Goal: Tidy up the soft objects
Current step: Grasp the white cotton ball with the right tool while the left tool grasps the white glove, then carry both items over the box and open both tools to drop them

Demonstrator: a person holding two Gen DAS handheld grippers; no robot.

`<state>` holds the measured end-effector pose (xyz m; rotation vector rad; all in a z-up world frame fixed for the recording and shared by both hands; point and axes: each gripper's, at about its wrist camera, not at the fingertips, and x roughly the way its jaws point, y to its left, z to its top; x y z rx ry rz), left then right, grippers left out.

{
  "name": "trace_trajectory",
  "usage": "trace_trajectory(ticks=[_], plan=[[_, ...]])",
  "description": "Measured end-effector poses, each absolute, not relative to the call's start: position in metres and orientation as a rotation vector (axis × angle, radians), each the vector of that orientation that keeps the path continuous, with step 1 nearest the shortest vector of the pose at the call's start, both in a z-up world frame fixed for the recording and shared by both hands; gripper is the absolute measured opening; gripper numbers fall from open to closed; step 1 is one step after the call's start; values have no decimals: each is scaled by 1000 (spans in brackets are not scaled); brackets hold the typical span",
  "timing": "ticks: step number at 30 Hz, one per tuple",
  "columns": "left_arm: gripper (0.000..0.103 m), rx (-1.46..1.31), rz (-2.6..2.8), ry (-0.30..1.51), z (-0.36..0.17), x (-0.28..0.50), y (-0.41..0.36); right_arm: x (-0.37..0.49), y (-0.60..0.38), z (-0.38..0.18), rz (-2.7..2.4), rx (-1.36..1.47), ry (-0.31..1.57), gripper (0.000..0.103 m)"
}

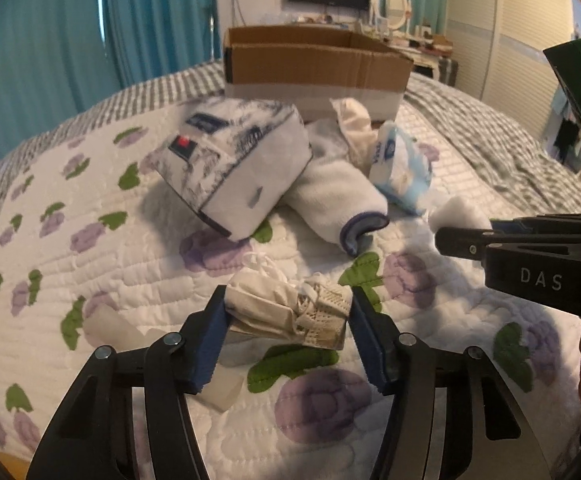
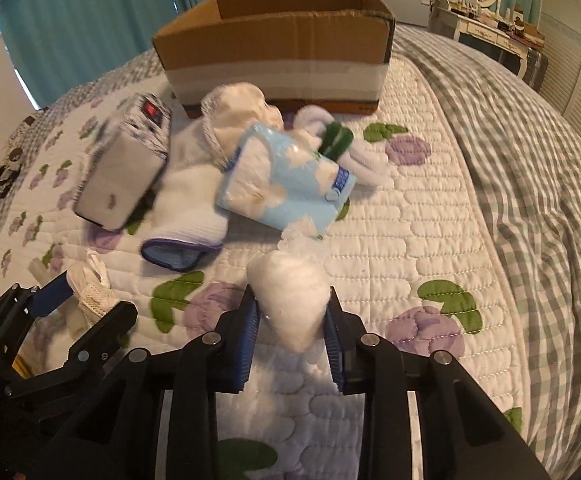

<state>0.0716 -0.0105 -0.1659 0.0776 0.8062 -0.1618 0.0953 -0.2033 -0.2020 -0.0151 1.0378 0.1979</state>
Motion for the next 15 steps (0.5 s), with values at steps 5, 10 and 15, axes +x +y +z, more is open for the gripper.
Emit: trace_trajectory(ticks=[5, 10, 15], plan=[[58, 65, -157, 750, -140, 62, -7, 80, -204, -174, 221, -11, 971, 30], [58, 51, -165, 669, -102, 55, -1, 67, -207, -138, 233, -11, 889, 30], [57, 60, -190, 571, -52, 59, -3, 70, -214, -95, 252, 10, 801, 30]])
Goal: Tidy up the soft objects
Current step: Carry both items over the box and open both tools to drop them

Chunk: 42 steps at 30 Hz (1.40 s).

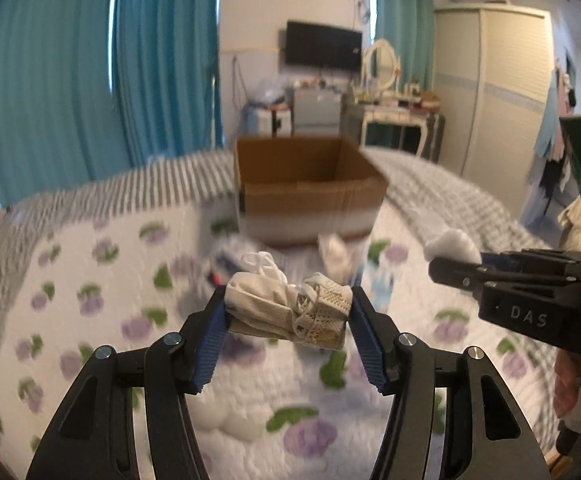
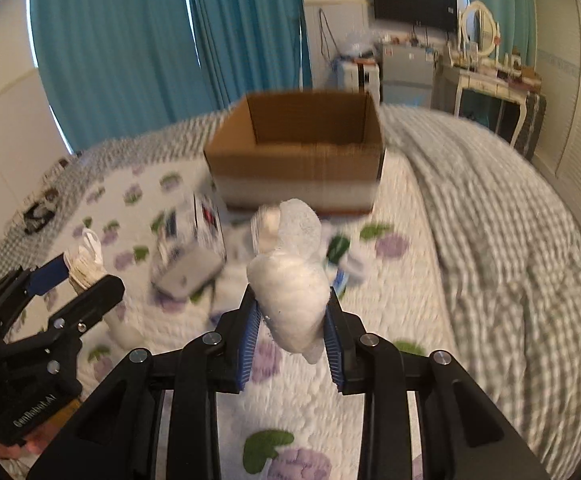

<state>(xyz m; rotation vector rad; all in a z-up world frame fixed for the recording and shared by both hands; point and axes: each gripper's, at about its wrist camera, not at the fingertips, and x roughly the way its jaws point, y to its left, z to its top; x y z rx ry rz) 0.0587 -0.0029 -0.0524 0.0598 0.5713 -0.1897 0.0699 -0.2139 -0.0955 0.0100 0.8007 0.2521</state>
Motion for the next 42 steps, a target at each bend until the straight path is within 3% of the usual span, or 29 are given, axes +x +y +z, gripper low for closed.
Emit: trace_trajectory(ticks=[7, 14, 28, 29, 31, 33, 42], plan=[[58, 126, -238, 445, -1, 87, -27, 103, -221, -36, 283, 15, 694, 30], [58, 91, -268, 442, 20, 170, -39, 178, -221, 2, 310, -11, 650, 30], [60, 145, -228, 617, -53, 304, -54, 319, -208, -80, 342, 40, 779, 30], [62, 157, -224, 624, -59, 307, -56, 324, -208, -84, 338, 44, 785, 32], [70, 185, -195, 632, -69, 308, -61, 330, -213, -92, 342, 66, 794, 59], [73, 196, -198, 641, -75, 309, -66, 330, -218, -95, 351, 87, 786, 74], [74, 179, -196, 657, -54, 297, -61, 300, -242, -61, 295, 87, 739, 77]])
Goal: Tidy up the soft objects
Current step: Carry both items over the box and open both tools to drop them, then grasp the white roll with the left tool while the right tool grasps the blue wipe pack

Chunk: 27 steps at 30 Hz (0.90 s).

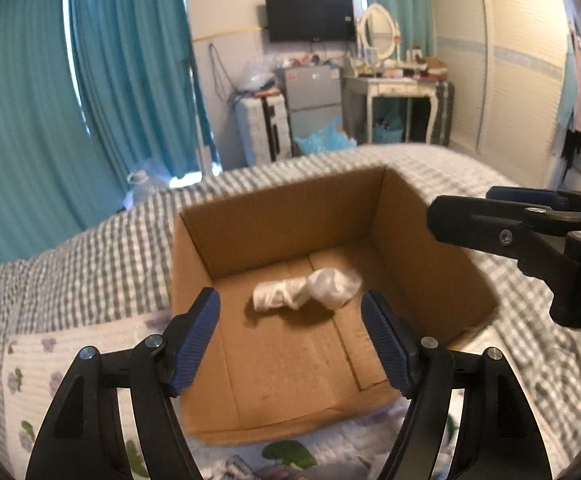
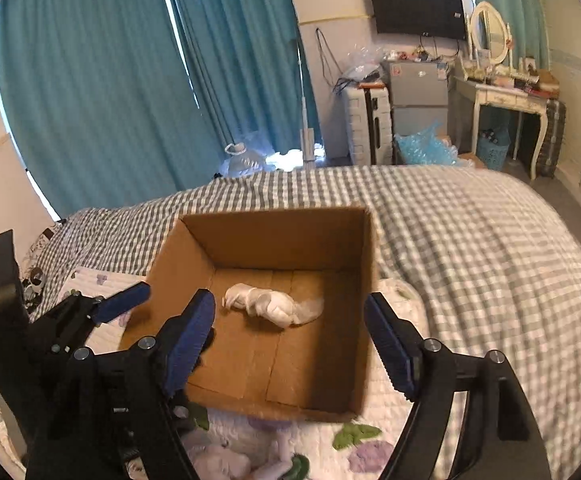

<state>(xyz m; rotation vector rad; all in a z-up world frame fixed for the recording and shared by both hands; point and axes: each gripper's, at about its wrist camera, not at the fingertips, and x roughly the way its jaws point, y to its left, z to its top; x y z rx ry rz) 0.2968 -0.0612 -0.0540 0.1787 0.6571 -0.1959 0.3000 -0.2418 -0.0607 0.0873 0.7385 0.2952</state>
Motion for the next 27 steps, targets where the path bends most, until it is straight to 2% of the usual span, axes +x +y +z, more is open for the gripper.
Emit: trace_trajectory(ticks=[6, 10, 11, 12, 16, 22, 27], plan=[[74, 163, -218, 531, 31, 241, -54, 246, -248, 20, 276, 37, 641, 78], [74, 214, -192, 408, 89, 181, -40, 185, -245, 81, 273, -6, 533, 87], [80, 204, -189, 381, 102, 167, -33, 172, -244, 92, 274, -12, 517, 89], [91, 190, -181, 358, 114, 155, -27, 158, -243, 102, 280, -12, 505, 91], [91, 88, -144, 309, 149, 107, 12, 103, -237, 130, 266, -8, 450, 94], [91, 89, -104, 315, 143, 65, 46, 47, -217, 129, 246, -54, 434, 95], [91, 105, -107, 432, 87, 68, 64, 34, -198, 86, 244, -62, 480, 95]])
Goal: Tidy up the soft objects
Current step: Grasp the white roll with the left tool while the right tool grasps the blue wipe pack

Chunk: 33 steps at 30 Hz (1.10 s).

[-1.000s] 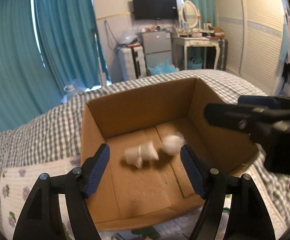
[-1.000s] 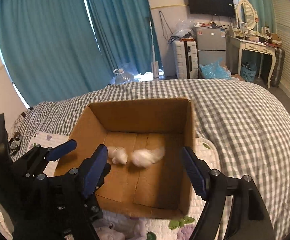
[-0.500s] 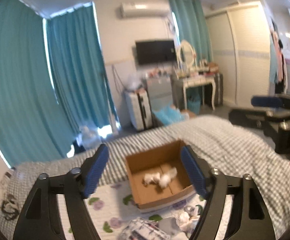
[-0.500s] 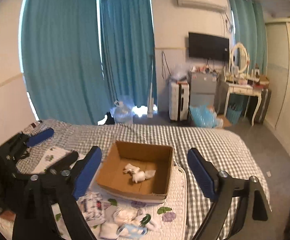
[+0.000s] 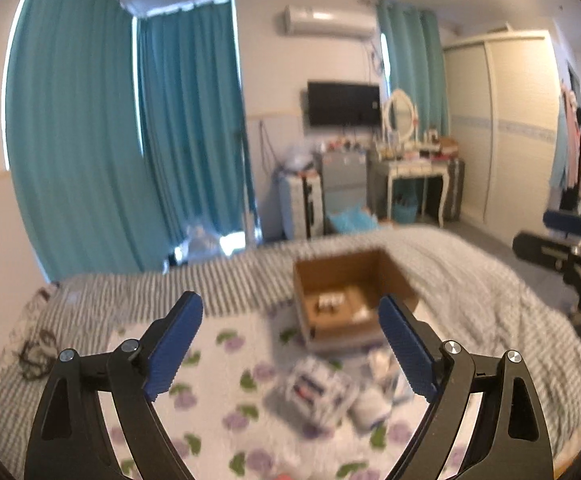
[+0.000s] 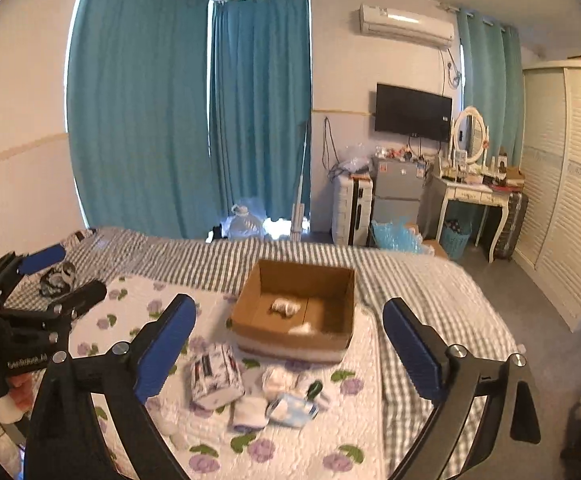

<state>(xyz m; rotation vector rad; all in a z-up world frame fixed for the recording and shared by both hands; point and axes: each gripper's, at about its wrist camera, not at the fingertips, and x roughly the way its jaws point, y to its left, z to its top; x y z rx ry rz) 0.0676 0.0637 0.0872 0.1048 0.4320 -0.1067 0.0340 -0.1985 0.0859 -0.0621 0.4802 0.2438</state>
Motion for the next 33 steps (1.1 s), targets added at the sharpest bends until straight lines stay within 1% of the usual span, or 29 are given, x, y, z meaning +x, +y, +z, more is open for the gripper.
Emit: trace_trajectory(ticks=[6, 10, 13, 17, 20, 22, 23, 25, 27, 33], plan=[[91, 84, -39, 579, -13, 73, 77, 48, -185, 5, 208, -88, 575, 95], [91, 87, -26, 695, -82, 77, 72, 62, -178, -56, 210, -110, 681, 95], [91, 42, -33, 792, -123, 80, 73, 72, -180, -93, 225, -70, 764, 95], [89, 21, -33, 896, -160, 88, 70, 83, -183, -126, 229, -43, 830, 95], [89, 8, -56, 943, -176, 94, 69, 93, -181, -141, 214, -47, 860, 95], [68, -22, -89, 974, -180, 97, 67, 101, -184, -149, 217, -20, 880, 95], [50, -31, -97, 1001, -184, 98, 66, 104, -184, -151, 212, -17, 887, 95], [47, -13, -96, 1029, -190, 100, 63, 109, -188, -150, 191, -22, 883, 95], [29, -3, -101, 1019, -189, 97, 61, 112, -194, -151, 182, 4, 883, 95], [28, -44, -55, 992, -172, 93, 70, 123, -211, -168, 124, 51, 925, 95]])
